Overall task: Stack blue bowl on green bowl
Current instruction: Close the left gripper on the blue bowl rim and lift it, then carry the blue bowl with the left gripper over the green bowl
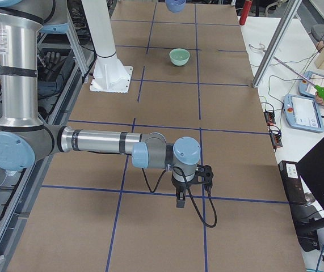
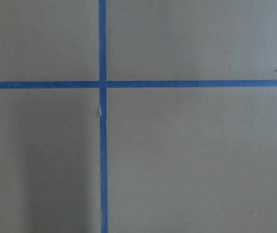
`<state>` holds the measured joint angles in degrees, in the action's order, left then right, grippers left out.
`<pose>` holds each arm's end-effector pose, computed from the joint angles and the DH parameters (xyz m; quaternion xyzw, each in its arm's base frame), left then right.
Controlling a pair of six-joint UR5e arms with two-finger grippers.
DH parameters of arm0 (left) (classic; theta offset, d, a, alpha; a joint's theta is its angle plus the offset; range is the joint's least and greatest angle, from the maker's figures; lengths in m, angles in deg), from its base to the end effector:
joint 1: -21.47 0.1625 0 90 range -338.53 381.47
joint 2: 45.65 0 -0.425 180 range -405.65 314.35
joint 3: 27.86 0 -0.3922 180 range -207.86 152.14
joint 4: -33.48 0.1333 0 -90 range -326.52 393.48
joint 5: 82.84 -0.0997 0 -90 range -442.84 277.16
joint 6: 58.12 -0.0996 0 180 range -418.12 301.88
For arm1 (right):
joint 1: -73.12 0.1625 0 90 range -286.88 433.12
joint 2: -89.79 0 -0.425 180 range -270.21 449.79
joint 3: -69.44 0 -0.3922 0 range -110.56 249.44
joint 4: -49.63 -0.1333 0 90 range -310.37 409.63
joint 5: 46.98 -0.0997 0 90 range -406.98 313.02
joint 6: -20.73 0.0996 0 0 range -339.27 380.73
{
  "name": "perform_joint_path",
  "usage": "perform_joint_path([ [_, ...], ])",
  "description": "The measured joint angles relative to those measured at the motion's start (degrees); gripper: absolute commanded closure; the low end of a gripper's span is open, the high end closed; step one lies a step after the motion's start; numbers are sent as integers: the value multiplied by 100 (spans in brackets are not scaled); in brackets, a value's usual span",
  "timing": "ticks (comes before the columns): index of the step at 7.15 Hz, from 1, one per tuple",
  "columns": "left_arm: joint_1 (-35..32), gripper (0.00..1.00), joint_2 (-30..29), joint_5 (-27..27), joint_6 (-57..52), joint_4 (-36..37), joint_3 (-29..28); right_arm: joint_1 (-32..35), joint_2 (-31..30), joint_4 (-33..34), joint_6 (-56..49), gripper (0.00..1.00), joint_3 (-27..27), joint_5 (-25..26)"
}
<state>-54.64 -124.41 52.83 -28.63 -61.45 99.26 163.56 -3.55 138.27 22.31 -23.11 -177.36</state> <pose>0.0337 -0.3948 0.4169 0.0892 0.4381 -0.0184 0.8943 0.0724 -0.4673 0.6671 0.0012 -0.3452 0.0148 0.9384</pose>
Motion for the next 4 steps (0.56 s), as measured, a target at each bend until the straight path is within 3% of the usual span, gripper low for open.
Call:
perform_joint_path([
  [2,266,100,-404,4,798,251,106,0,0,0,0,0,0,-1],
  [4,1274,100,-968,-46,2400,54,178,0,0,4,0,0,0,3],
])
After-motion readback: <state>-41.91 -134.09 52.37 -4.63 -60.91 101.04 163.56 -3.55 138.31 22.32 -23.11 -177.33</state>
